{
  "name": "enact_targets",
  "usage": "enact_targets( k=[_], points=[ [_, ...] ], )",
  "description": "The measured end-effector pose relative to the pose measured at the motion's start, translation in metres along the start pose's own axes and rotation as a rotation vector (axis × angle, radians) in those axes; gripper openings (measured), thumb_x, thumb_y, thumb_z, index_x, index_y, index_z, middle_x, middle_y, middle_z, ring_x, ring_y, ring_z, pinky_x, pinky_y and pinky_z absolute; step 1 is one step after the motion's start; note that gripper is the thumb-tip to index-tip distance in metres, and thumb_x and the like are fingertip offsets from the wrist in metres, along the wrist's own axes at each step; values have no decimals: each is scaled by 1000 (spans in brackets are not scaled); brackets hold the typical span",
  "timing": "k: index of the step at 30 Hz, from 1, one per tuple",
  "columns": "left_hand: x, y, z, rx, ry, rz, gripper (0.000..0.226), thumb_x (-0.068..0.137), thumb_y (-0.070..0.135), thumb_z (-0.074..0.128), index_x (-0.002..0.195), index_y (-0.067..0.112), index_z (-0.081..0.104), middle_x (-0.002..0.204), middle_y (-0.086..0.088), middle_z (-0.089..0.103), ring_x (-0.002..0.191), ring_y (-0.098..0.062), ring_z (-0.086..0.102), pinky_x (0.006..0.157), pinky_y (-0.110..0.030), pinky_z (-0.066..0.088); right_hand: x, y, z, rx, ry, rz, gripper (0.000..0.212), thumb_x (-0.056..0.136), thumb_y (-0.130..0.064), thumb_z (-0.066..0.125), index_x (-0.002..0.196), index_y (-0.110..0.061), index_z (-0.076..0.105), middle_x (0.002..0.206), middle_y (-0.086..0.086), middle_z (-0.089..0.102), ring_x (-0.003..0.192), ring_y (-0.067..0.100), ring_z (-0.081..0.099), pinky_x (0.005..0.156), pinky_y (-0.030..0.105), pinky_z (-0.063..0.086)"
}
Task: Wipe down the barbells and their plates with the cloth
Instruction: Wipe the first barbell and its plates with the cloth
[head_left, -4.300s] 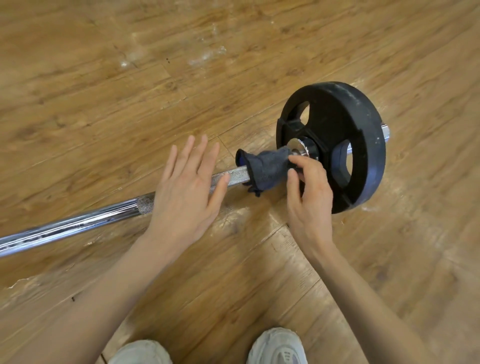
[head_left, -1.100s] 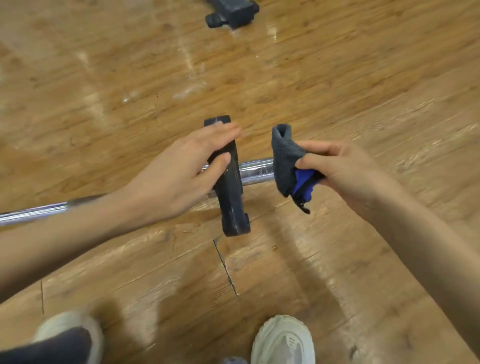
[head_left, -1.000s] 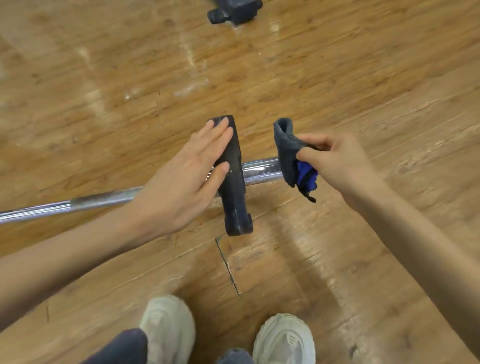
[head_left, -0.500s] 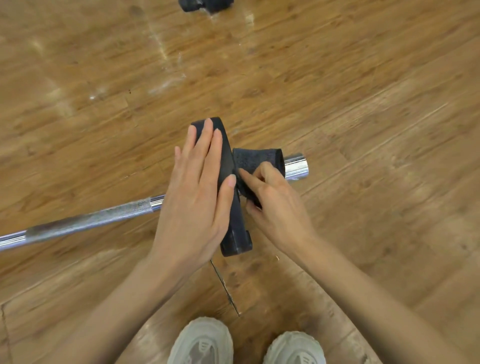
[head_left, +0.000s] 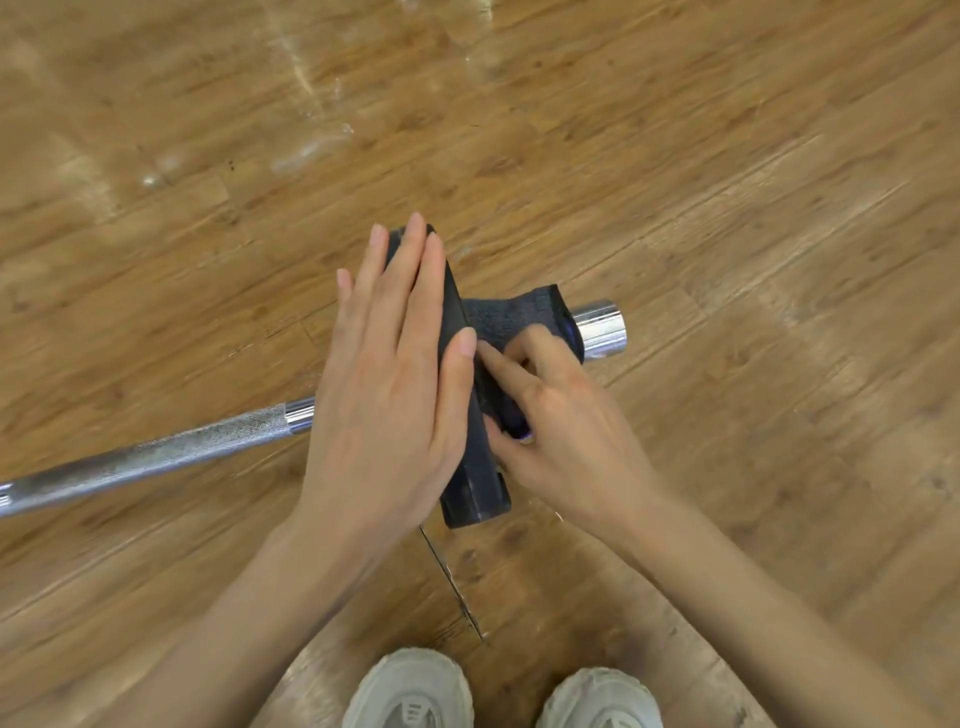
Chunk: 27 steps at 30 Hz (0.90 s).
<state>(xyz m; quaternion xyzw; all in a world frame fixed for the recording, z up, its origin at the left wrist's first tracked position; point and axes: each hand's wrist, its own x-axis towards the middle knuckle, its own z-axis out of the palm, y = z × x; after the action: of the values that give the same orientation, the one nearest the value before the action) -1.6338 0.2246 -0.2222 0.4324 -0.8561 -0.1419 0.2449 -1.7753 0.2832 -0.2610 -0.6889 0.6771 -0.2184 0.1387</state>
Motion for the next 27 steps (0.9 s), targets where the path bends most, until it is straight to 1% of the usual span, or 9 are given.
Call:
enact_targets(
  k=[2, 4, 6, 8, 12, 15, 19, 24, 27],
  points=[
    [0, 0, 1, -7, 4, 2, 56, 109, 30, 26, 157, 1, 23, 167, -9, 18, 156, -21, 6, 125, -30, -4, -4, 6, 0, 166, 119, 47, 42, 98, -27, 54, 133, -5, 64, 107, 0, 53, 99, 16, 54, 78, 28, 48],
    [0, 0, 2, -24, 10, -2, 56, 109, 29, 26, 157, 1, 24, 166, -10, 19, 156, -23, 8, 126, -31, -4, 2, 6, 4, 190, 296, 79, 35, 101, -18, 50, 126, -1, 67, 115, 6, 61, 108, 21, 57, 93, 32, 49],
    [1, -1, 2, -36, 13, -5, 55, 109, 29, 26, 157, 0, 24, 166, -12, 20, 156, -24, 9, 126, -32, -3, 11, 4, 21, 114, 345, 33, 35, 103, -13, 48, 131, 3, 62, 131, 15, 61, 126, 28, 54, 115, 39, 37],
    [1, -1, 2, -39, 11, -4, 56, 109, 29, 25, 156, -1, 25, 165, -13, 21, 155, -25, 10, 126, -34, -2, 14, 8, 39, 40, 285, -48, 40, 107, -17, 40, 139, 1, 55, 145, 15, 54, 141, 30, 43, 126, 41, 14],
    [1, 0, 2, -50, 14, -3, 55, 109, 29, 26, 155, -2, 28, 164, -14, 25, 155, -26, 14, 126, -33, -1, 13, 41, 39, -267, 358, -81, 45, 111, -22, 30, 137, 1, 58, 143, 15, 57, 139, 30, 47, 125, 42, 13],
    [2, 0, 4, -77, 27, -8, 55, 108, 27, 28, 154, -2, 30, 163, -15, 27, 154, -26, 16, 127, -34, 0, 18, 27, 41, -183, 416, 32, 47, 111, -24, 28, 133, 1, 61, 140, 14, 60, 139, 31, 46, 125, 42, 11],
    [1, 0, 4, -107, 20, -12, 55, 108, 27, 29, 154, -2, 29, 164, -15, 26, 154, -26, 14, 127, -36, -1, 17, 35, 37, -242, 276, -135, 45, 111, -24, 30, 138, -2, 58, 143, 13, 57, 141, 29, 44, 125, 40, 15],
    [3, 2, 1, -120, -3, -32, 56, 107, 27, 29, 155, -1, 28, 164, -14, 26, 154, -26, 14, 126, -32, -4, 12, 37, 28, -171, 306, 84, 48, 110, -28, 26, 139, -8, 58, 147, 12, 54, 145, 30, 38, 126, 43, 11],
    [2, 4, -1, -105, -13, -30, 56, 107, 28, 29, 155, -1, 28, 164, -13, 25, 154, -25, 13, 126, -32, -4, 17, 32, 29, -175, 308, 111, 46, 109, -29, 31, 140, -8, 58, 148, 11, 52, 147, 30, 34, 125, 42, 8]
  ],
)
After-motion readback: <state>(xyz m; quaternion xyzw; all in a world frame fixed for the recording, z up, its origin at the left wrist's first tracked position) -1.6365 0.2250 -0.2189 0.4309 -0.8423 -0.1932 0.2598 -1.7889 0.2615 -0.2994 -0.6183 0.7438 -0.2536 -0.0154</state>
